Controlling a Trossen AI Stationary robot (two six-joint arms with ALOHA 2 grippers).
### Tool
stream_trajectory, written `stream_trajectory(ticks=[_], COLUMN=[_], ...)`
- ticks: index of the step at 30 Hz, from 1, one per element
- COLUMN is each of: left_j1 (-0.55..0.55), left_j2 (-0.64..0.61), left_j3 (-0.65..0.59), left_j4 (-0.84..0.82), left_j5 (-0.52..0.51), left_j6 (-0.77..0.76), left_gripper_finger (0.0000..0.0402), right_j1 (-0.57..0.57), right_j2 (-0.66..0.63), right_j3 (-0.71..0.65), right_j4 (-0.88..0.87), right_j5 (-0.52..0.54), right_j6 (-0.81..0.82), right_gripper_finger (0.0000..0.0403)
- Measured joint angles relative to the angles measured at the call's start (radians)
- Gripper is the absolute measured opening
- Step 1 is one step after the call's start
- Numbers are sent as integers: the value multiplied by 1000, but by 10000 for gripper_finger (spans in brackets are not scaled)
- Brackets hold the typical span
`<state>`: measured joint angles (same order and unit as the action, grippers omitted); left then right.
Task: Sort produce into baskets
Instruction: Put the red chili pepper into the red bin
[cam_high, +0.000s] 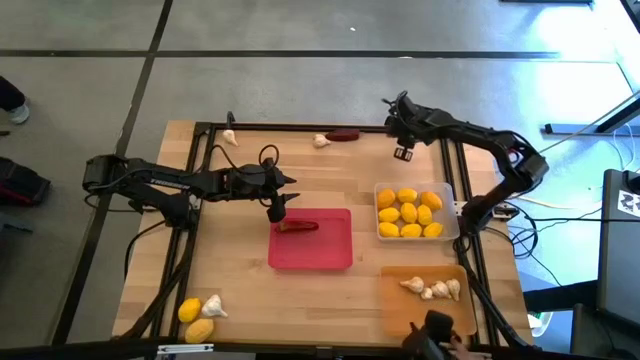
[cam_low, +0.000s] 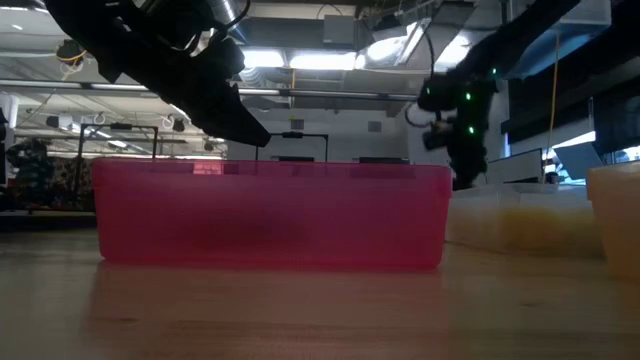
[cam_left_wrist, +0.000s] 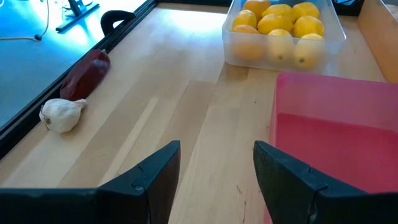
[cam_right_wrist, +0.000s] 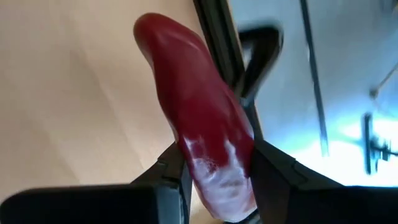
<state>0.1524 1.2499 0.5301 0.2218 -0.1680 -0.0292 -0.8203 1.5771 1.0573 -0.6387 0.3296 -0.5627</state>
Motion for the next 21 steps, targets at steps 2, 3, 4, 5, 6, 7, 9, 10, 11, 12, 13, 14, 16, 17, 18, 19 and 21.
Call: stream_trajectory(ticks=[2,3,4,5,6,7,9,10,11,12,13,14,16,17,18,19,21], left_j1=[0,0,0,0,0,0,0,0,0,0,0,0,0,0,0,0,0], left_j2=[0,0,0,0,0,0,0,0,0,0,0,0,0,0,0,0,0], left_j3=[0,0,0,0,0,0,0,0,0,0,0,0,0,0,0,0,0], left_j4=[0,0,0,0,0,0,0,0,0,0,0,0,0,0,0,0,0], left_j5=[0,0,0,0,0,0,0,0,0,0,0,0,0,0,0,0,0], left_j6=[0,0,0,0,0,0,0,0,0,0,0,0,-3,-8,-13,-17,-28], left_gripper_finger=[200,200,200,200,200,200,200,200,200,200,200,200,200,200,200,200,200], right_j1=[38,56,77,97,118,139,181,201,221,240,262,282,323,344,365,386,426], right_j2=[-34,-51,-66,-78,-89,-99,-117,-121,-122,-122,-122,-122,-122,-122,-122,-122,-122], right_j3=[0,0,0,0,0,0,0,0,0,0,0,0,0,0,0,0,0], right_j4=[15,22,32,43,53,62,84,99,112,118,121,126,141,148,158,168,181], right_j5=[-23,-41,-61,-74,-94,-111,-142,-156,-172,-193,-212,-231,-259,-269,-276,-279,-290], right_j6=[7,13,18,32,46,60,93,118,138,151,166,177,196,207,221,233,251], right_gripper_finger=[115,115,115,115,115,115,115,115,115,115,115,115,115,115,115,115,115])
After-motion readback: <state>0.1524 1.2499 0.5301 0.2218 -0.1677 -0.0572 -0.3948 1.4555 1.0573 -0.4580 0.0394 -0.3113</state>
